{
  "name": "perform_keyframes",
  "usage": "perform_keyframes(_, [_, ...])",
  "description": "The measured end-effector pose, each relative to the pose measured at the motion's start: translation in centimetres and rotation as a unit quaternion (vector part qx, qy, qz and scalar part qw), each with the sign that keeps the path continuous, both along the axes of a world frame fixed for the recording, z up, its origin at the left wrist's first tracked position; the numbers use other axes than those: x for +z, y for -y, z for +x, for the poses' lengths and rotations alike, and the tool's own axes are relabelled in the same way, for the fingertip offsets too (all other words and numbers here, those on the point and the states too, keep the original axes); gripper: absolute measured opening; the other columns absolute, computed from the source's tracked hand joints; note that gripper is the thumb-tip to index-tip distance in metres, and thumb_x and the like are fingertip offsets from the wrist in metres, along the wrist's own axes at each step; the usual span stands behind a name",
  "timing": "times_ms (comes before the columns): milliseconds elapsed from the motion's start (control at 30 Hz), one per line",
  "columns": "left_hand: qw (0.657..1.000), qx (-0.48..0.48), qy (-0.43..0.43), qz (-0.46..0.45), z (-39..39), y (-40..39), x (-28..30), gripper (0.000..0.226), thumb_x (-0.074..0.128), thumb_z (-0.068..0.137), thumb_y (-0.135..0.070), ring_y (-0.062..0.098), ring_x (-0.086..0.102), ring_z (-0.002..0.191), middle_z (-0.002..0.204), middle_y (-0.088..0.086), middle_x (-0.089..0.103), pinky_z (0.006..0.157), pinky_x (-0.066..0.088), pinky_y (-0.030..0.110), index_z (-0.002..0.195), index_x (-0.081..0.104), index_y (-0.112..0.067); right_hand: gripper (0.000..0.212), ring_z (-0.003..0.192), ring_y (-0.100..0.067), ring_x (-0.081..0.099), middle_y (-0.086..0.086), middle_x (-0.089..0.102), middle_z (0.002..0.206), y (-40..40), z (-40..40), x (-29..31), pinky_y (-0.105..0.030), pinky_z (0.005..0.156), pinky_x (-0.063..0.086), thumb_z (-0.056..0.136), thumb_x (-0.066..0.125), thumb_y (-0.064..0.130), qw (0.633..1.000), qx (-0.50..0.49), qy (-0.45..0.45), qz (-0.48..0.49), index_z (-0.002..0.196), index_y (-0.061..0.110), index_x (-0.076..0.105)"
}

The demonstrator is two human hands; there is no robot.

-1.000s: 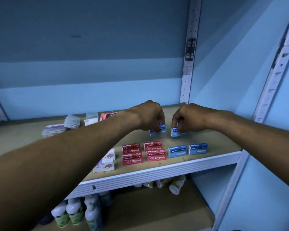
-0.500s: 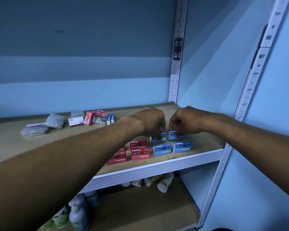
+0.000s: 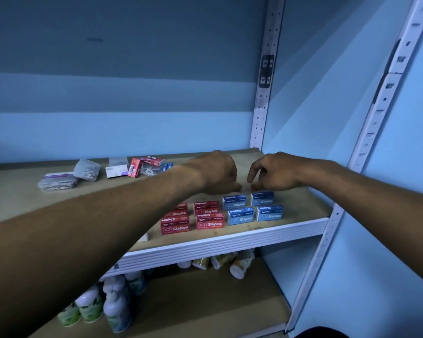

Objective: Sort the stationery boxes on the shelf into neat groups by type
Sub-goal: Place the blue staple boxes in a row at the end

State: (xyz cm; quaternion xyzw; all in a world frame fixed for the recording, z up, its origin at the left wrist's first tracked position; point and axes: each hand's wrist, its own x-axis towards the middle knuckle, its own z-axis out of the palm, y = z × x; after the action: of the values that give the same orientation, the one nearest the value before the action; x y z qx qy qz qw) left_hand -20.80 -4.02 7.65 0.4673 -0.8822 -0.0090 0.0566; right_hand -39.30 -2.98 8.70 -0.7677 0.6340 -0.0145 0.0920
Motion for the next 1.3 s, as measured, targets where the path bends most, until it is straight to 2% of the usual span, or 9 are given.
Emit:
perform_keyframes(167, [0.999, 0.037, -0.003, 0.005, 4.1, -0.4, 0.4, 0.042, 0.057, 0.087, -0.058, 0.017, 0.064, 0.097, 0.110, -0.004, 0.071, 0.087, 0.055, 0.039, 0.103, 0.074, -0.023, 0.024, 0.105, -0.015, 0.057, 0.008, 0.062, 0.107, 0.3, 2.7, 0.3, -0.030, 0.095, 0.046, 0.090, 0.067, 0.045, 1.000, 0.018, -0.011, -0.005, 0.113, 0.036, 0.068])
perform_keyframes(267, [0.998, 0.057, -0.007, -0.003, 6.9, -0.7, 0.7, 0.042, 0.059, 0.087, -0.057, 0.017, 0.063, 0.102, 0.114, -0.003, 0.069, 0.090, 0.054, 0.038, 0.108, 0.071, -0.023, 0.028, 0.110, -0.016, 0.058, 0.010, 0.063, 0.109, 0.8, 5.0, 0.5, -0.038, 0.102, 0.045, 0.088, 0.065, 0.050, 0.998, 0.038, -0.048, -0.020, 0.114, 0.040, 0.065])
perform_keyframes(367, [0.997, 0.080, -0.003, -0.009, 9.7, -0.9, 1.1, 0.041, 0.060, 0.087, -0.055, 0.017, 0.062, 0.106, 0.116, -0.003, 0.067, 0.092, 0.052, 0.037, 0.111, 0.069, -0.022, 0.029, 0.110, -0.016, 0.058, 0.011, 0.063, 0.116, 1.2, 7.4, 0.9, -0.043, 0.102, 0.047, 0.087, 0.061, 0.051, 0.997, 0.047, -0.057, -0.018, 0.116, 0.044, 0.062])
perform_keyframes(600, [0.993, 0.117, 0.008, -0.022, 15.2, -1.5, 0.8, 0.038, 0.061, 0.086, -0.052, 0.018, 0.059, 0.108, 0.117, -0.002, 0.066, 0.093, 0.051, 0.036, 0.112, 0.068, -0.024, 0.032, 0.115, -0.018, 0.056, 0.005, 0.061, 0.125, 1.8, 12.4, 0.8, -0.035, 0.100, 0.047, 0.094, 0.062, 0.042, 0.996, 0.080, -0.042, -0.009, 0.125, 0.036, 0.061])
perform_keyframes(833, [0.989, 0.145, -0.001, 0.001, 18.3, -0.4, -1.3, 0.040, 0.067, 0.083, -0.050, 0.018, 0.060, 0.106, 0.119, -0.003, 0.064, 0.093, 0.052, 0.038, 0.115, 0.065, -0.025, 0.027, 0.109, -0.017, 0.058, 0.006, 0.062, 0.122, 3.3, 15.5, -0.8, -0.037, 0.099, 0.049, 0.091, 0.065, 0.041, 0.996, 0.086, -0.020, 0.006, 0.118, 0.041, 0.061])
perform_keyframes(967, [0.989, 0.144, -0.011, 0.022, 18.5, 1.3, -2.7, 0.043, 0.068, 0.083, -0.049, 0.018, 0.058, 0.111, 0.125, -0.003, 0.062, 0.095, 0.051, 0.036, 0.119, 0.061, -0.028, 0.047, 0.113, -0.018, 0.058, 0.003, 0.061, 0.127, 4.5, 16.5, -1.8, -0.036, 0.098, 0.048, 0.091, 0.067, 0.036, 0.997, 0.081, -0.003, 0.011, 0.135, 0.035, 0.053])
perform_keyframes(1133, [0.991, 0.131, -0.031, 0.001, 17.7, 3.8, -3.4, 0.060, 0.072, 0.082, -0.046, 0.022, 0.051, 0.126, 0.139, 0.001, 0.053, 0.099, 0.043, 0.031, 0.135, 0.053, -0.025, 0.077, 0.136, -0.025, 0.046, -0.003, 0.043, 0.153, 6.9, 16.6, -2.8, -0.039, 0.110, 0.041, 0.089, 0.071, 0.039, 0.997, 0.074, 0.019, -0.005, 0.153, 0.027, 0.031])
perform_keyframes(1300, [0.992, 0.107, -0.034, -0.048, 17.2, 6.6, -3.6, 0.061, 0.070, 0.075, -0.055, 0.029, 0.042, 0.123, 0.129, 0.003, 0.055, 0.099, 0.045, 0.046, 0.127, 0.059, -0.024, 0.083, 0.140, -0.024, 0.042, -0.002, 0.040, 0.157, 9.5, 16.5, -2.9, -0.035, 0.111, 0.036, 0.087, 0.073, 0.040, 0.995, 0.099, 0.015, 0.000, 0.155, 0.022, 0.028])
